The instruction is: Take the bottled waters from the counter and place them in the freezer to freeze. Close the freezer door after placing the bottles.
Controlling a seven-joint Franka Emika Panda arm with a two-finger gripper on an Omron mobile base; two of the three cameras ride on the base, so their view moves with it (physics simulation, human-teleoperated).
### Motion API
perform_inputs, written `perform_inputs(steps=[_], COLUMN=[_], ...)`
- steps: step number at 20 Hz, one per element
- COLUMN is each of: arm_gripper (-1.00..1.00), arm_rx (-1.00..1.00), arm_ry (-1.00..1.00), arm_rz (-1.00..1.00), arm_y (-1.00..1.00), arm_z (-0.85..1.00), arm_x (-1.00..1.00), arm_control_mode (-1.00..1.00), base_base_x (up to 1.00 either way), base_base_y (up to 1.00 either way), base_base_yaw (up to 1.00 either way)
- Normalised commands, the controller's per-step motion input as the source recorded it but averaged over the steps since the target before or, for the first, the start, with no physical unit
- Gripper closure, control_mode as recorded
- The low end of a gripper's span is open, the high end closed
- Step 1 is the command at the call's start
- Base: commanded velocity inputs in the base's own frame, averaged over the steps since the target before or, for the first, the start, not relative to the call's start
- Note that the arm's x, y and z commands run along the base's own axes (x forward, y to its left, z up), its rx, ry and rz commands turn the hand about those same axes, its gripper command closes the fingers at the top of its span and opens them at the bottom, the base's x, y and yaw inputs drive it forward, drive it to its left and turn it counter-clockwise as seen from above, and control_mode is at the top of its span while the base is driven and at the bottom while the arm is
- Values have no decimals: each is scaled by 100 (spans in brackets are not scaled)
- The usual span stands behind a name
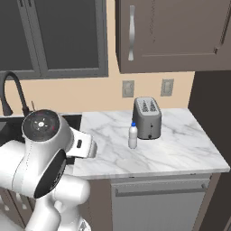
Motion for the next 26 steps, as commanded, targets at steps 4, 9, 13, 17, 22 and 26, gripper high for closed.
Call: perform_inputs(steps=[4, 9, 13, 17, 22, 26], arm_gripper=[-100, -100, -100, -100, -100, -100], arm_rx=[0, -3, -6, -4, 0, 0], arm_ry=[-27, -31, -32, -33, -22, -20], arm_rz=[11, 9, 5, 6, 7, 7], arm_y=[-44, -17, 0, 0, 0, -3], arm_z=[-32, -34, -41, -42, -63, -58], arm_x=[11, 8, 2, 4, 13, 15], arm_control_mode=[-100, -100, -100, -100, -100, -100], base_base_x=[0, 0, 0, 0, 0, 0], base_base_y=[0, 0, 0, 0, 0, 0], base_base_yaw=[0, 0, 0, 0, 0, 0])
